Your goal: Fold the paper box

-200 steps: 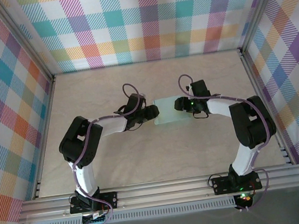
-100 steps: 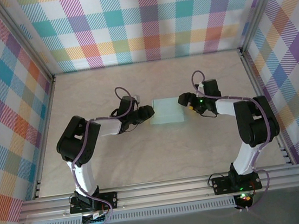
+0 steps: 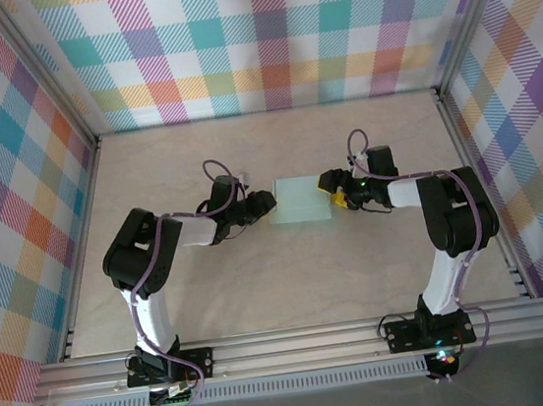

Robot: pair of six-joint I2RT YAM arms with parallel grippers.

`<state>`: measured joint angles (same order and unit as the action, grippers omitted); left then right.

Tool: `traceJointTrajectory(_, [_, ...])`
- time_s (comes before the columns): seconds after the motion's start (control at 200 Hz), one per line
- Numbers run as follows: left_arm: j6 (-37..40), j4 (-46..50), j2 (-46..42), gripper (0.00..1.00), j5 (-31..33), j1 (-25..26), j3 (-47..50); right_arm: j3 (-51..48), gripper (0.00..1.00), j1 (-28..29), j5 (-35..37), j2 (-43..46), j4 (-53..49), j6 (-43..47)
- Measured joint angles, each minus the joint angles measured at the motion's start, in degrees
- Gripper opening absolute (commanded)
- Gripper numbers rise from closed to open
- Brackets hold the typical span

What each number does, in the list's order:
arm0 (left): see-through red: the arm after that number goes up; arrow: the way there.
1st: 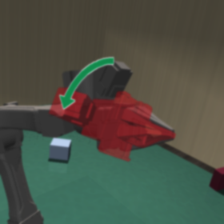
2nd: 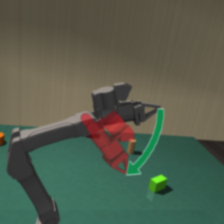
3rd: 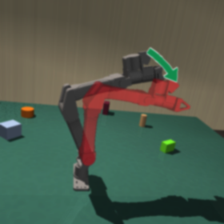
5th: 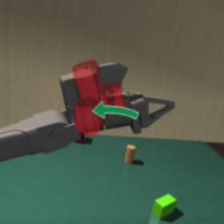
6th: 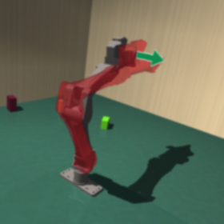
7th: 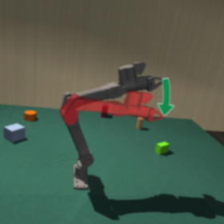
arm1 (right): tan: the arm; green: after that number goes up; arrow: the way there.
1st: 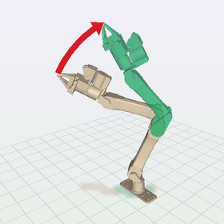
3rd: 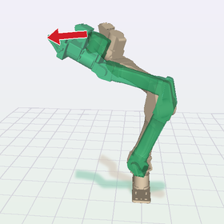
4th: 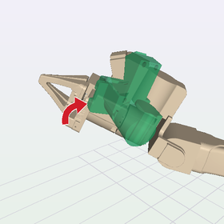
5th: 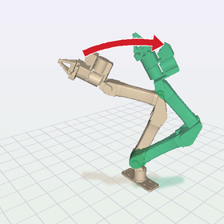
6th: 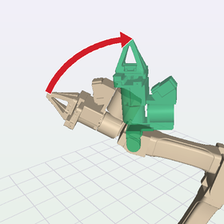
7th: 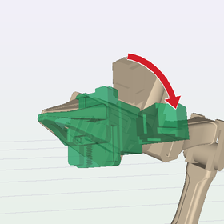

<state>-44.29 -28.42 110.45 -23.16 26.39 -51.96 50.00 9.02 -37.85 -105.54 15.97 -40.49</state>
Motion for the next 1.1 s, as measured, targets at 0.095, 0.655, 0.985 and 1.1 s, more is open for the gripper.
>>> traceJointTrajectory(0.095, [-0.9, -2.05, 0.5, 0.29, -0.92, -0.46, 0.44, 0.0, 0.82, 0.0, -0.98, -0.46, 1.44, -1.16])
traceJointTrajectory(0.655, [-1.53, -4.37, 1.49, 0.34, -1.92, -1.4, 0.83, -0.31, 0.6, -0.09, -9.09, -3.78, 13.25, -9.62])
traceJointTrajectory(0.985, [-0.59, -2.62, -0.07, 0.52, -1.25, -1.6, 1.92, -0.94, 0.45, -0.48, -10.51, -3.8, 15.43, -11.41])
traceJointTrajectory(1.1, [-0.68, -3.5, -1.92, 0.76, -1.51, -1.81, 3.48, -1.55, 0.44, -0.66, -10.95, -3.78, 16.0, -11.58])
